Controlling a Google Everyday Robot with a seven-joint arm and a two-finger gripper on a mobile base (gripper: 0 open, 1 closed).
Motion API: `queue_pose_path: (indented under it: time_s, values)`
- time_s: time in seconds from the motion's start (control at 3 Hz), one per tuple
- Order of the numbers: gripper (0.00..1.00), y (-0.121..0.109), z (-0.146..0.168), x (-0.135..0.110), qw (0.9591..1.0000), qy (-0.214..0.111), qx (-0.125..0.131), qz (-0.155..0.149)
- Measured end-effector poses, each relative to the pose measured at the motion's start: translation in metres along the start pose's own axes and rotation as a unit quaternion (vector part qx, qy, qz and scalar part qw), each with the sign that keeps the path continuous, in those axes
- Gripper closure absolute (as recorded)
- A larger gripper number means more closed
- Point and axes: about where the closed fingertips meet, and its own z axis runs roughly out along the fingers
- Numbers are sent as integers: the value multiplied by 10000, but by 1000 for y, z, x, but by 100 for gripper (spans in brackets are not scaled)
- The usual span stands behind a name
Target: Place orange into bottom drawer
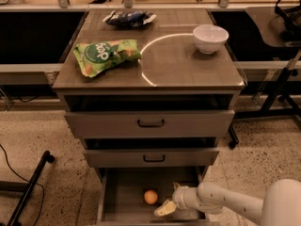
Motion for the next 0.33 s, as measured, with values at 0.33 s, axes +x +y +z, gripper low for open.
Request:
queue_pose_path:
  time_s: [0.33]
  values:
    - [0,-1,-3,3,10000,-10,20,30]
